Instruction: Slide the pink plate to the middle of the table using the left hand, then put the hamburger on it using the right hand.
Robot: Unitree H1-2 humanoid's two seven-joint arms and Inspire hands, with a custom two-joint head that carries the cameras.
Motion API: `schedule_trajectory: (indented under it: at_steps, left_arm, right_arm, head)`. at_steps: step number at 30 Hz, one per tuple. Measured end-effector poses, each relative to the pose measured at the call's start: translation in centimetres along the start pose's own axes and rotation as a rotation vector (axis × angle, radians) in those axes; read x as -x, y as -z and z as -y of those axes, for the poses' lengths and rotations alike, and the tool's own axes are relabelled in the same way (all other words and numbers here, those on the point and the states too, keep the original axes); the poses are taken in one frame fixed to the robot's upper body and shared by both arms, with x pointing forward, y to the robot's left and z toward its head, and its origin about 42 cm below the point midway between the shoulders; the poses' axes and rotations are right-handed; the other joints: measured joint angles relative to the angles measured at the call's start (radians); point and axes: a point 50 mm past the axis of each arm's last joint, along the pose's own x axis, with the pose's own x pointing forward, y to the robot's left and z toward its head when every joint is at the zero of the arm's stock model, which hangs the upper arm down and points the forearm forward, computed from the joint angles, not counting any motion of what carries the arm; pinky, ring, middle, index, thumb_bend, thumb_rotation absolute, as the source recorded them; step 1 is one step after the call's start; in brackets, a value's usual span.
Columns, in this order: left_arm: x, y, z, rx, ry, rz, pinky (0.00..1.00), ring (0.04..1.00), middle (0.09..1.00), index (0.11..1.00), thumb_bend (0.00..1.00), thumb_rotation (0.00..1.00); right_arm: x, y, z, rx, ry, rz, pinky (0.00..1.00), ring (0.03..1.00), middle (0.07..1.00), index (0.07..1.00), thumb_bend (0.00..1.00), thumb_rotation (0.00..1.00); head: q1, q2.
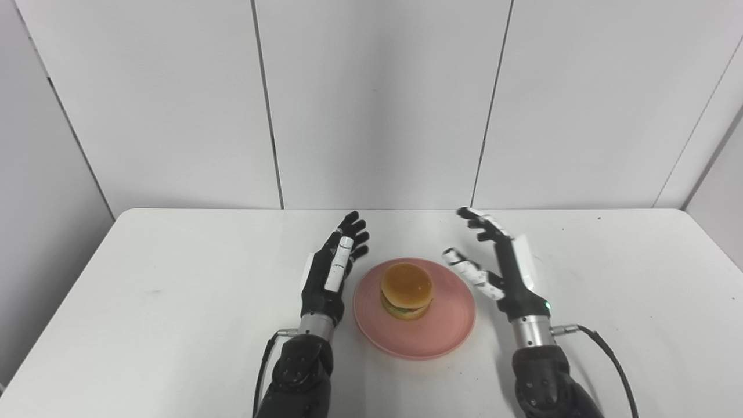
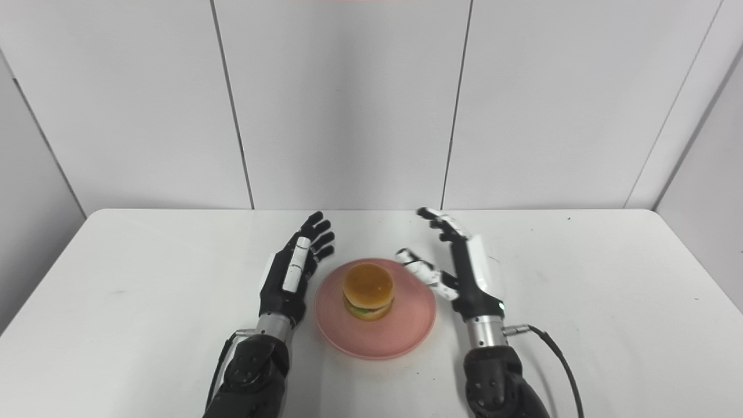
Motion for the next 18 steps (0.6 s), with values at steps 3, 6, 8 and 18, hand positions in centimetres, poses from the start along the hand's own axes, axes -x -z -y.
schedule_trajectory:
  at_steps: [3, 6, 8, 18]
  left_arm:
    - [0.4, -0.4, -0.3, -0.067, -0.026, 0.061, 0.94, 0.965, 0.964, 0.928, 0.72, 0.85]
    - [0.6, -0.4, -0.8, -0.085, -0.069, 0.072, 0.97, 0.980, 0.982, 0.960, 0.72, 0.90]
    - [0.6, -0.5, -1.2, -0.091, -0.079, 0.069, 0.99, 0.988, 0.996, 0.986, 0.73, 0.92]
    - [0.7, -0.7, -6.3, -0.219, -0.022, -0.065, 1.00, 0.988, 1.000, 1.000, 0.74, 0.92]
  right_arm:
    - [-0.3, 0.9, 0.0, -0.131, 0.010, -0.049, 0.75, 0.796, 0.860, 0.840, 0.67, 1.00]
    - [-0.7, 1.7, 0.3, -0.257, 0.059, -0.112, 0.83, 0.833, 0.889, 0.871, 0.71, 1.00]
    - [-0.7, 1.9, 0.5, -0.324, 0.071, -0.132, 0.85, 0.853, 0.902, 0.886, 0.76, 1.00]
    - [-0.8, 2.7, 0.7, -0.518, 0.072, -0.191, 0.92, 0.938, 0.957, 0.937, 0.80, 1.00]
  head:
    - [-0.005, 0.003]
    - [-0.011, 0.006]
    - [-0.015, 0.008]
    - [-0.020, 0.014]
